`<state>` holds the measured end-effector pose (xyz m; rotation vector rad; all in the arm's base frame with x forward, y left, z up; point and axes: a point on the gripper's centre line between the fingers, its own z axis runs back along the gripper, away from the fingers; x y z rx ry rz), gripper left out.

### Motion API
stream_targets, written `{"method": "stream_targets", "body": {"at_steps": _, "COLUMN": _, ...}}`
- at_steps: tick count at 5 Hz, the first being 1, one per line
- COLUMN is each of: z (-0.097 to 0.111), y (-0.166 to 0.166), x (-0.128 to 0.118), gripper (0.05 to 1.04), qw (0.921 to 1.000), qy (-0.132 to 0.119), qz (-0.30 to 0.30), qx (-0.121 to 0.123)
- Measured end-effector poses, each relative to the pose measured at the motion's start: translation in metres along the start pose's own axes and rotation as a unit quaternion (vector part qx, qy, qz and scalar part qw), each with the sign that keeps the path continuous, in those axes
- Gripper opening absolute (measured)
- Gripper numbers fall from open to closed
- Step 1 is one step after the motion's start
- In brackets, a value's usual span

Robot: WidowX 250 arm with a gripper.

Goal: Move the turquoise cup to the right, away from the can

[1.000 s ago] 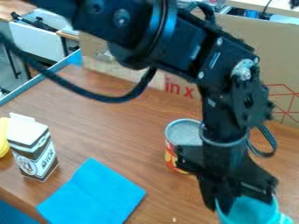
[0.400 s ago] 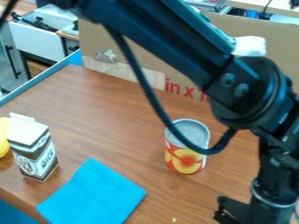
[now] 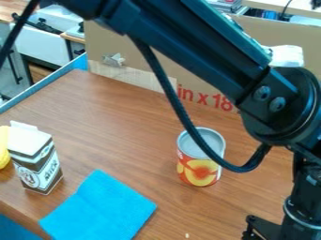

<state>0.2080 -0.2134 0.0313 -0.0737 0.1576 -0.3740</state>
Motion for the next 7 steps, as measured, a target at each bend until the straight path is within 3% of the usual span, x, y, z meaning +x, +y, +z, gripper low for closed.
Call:
{"method": "stream_targets", "body": {"at_steps": 1, "z": 0.001, "y": 0.010, "x": -0.009, "gripper": 0.338, "qw": 0.9996, "qy": 0.002, "qz": -0.016, "qx": 0.022}}
{"method": "stream_targets", "body": {"at_steps": 2, "z": 0.028, "y": 0.012, "x": -0.011, "gripper": 0.635, "qw": 0.9986, "qy": -0.041, "qz": -0.026, "qx": 0.021}}
{"method": "stream_targets", "body": {"at_steps": 3, "z": 0.044, "y": 0.016, "x": 0.002, "gripper": 0.950, "qw": 0.9981, "qy": -0.050, "qz": -0.034, "qx": 0.015}}
{"method": "stream_targets", "body": {"at_steps": 4, "z": 0.066, "y": 0.029, "x": 0.000, "gripper": 1.010, "qw": 0.9979, "qy": -0.049, "qz": -0.035, "qx": 0.026}}
{"method": "stream_targets", "body": {"at_steps": 5, "z": 0.102, "y": 0.060, "x": -0.019, "gripper": 1.006, "qw": 0.9944, "qy": -0.050, "qz": -0.013, "qx": 0.092}}
{"method": "stream_targets", "body": {"at_steps": 7, "z": 0.107, "y": 0.110, "x": -0.042, "gripper": 1.003, "qw": 0.9957, "qy": -0.016, "qz": 0.010, "qx": 0.091}}
